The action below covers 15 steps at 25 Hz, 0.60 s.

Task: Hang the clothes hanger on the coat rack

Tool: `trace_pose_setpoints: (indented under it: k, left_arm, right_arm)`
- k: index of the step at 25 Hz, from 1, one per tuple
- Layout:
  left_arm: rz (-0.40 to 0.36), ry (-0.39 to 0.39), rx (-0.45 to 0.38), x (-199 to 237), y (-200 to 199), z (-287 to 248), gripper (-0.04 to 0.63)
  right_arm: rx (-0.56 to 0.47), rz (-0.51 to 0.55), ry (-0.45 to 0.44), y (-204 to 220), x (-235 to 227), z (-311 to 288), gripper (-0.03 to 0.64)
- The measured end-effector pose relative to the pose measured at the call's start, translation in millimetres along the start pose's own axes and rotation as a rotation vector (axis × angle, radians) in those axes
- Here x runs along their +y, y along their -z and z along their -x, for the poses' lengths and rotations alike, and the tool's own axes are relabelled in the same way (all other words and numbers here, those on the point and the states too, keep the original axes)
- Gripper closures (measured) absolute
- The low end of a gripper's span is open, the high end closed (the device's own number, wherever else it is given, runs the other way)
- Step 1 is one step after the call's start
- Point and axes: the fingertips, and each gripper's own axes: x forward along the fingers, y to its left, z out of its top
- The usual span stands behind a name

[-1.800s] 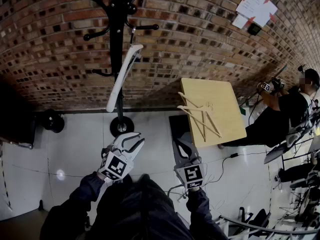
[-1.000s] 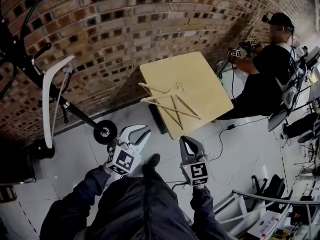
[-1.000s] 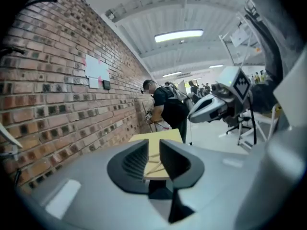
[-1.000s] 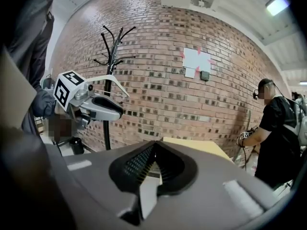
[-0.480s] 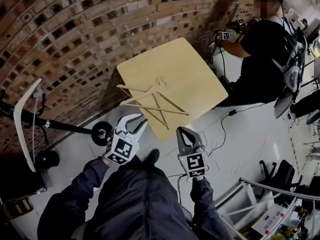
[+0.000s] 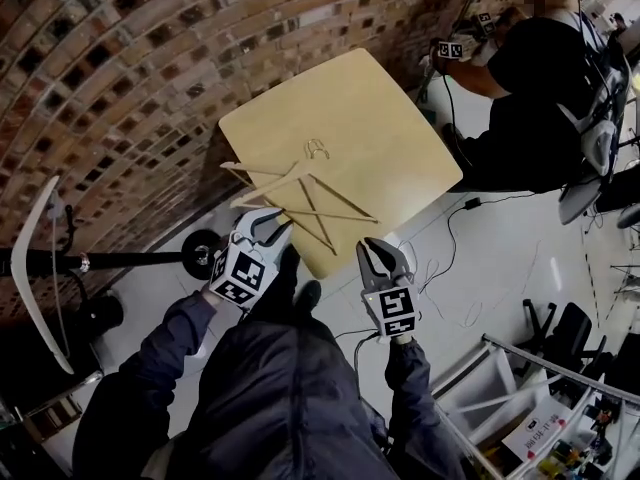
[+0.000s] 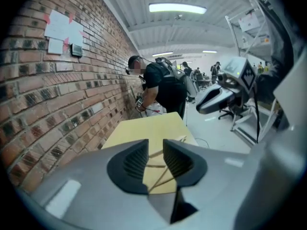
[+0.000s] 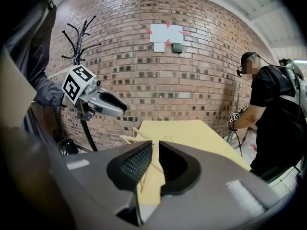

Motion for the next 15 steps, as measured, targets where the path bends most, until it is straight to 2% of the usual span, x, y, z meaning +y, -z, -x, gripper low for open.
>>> trace_pose_setpoints:
  k: [5, 10, 15]
  left_arm:
    - [0.007, 0.019, 0.113, 35.7, 51.7, -55.3, 0.483]
    - [0.03, 0.088, 0.216, 58.9, 98.2, -106.3, 0.465]
    - [-0.006, 0.146, 0.312, 72.5, 135.2, -146.8, 0.462]
  right_arm:
    - [0.093, -0.023, -0.031, 16.2, -24.4, -48.3, 0.554]
    - [0.243, 0.097, -0.054, 40.6, -39.9, -106.5, 0.532]
    - [0.405, 0.158, -0.091, 72.1, -56.1, -151.5, 0.518]
